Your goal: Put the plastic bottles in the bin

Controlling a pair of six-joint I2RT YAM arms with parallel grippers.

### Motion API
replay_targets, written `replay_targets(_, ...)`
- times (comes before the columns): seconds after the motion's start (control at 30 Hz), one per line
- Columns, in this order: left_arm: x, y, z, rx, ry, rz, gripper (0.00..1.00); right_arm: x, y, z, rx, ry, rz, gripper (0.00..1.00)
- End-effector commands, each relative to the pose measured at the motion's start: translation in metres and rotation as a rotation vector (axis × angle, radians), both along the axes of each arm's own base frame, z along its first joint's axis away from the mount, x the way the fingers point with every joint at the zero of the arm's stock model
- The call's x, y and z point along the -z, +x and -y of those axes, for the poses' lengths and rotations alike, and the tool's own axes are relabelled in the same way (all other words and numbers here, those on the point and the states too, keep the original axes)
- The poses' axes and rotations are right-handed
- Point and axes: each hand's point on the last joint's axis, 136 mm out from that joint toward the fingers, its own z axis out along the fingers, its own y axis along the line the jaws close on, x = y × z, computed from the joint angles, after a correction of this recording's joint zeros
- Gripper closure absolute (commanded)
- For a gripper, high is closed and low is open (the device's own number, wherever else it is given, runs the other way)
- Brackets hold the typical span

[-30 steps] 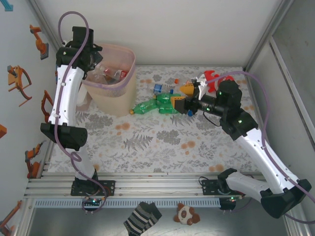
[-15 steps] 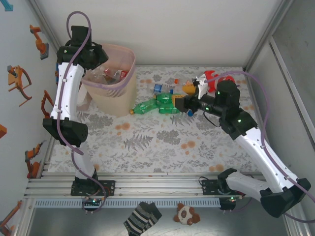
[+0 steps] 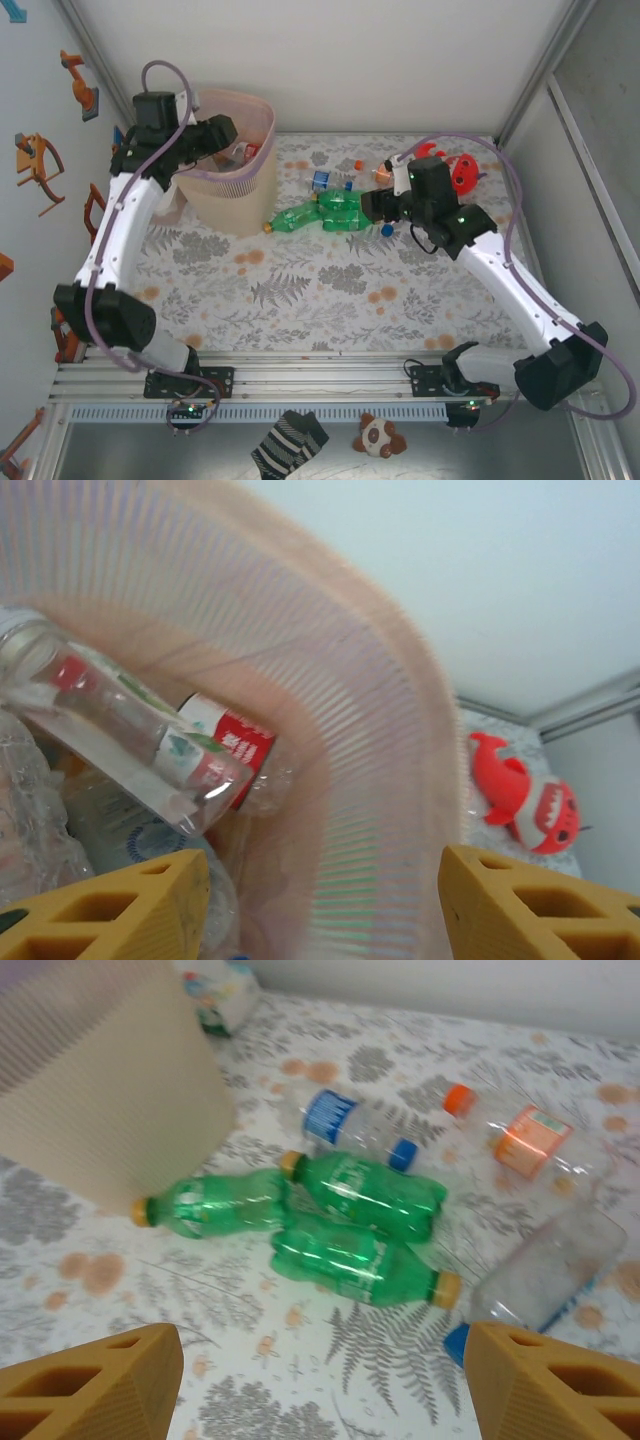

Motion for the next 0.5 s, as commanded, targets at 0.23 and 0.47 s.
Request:
replay_targets(0.23,-0.039,-0.043,-0.001,0.073,-0.039,0.236,0.37,0.051,0.042,0.053,0.350,-0.098,-0.124,0.24)
replay_targets(0.47,-0.024,-0.064,-0.002,0.068,-0.080,0.201,0.37,0.093,0.072,0.060,0.443,-0.115,-0.155,0.17)
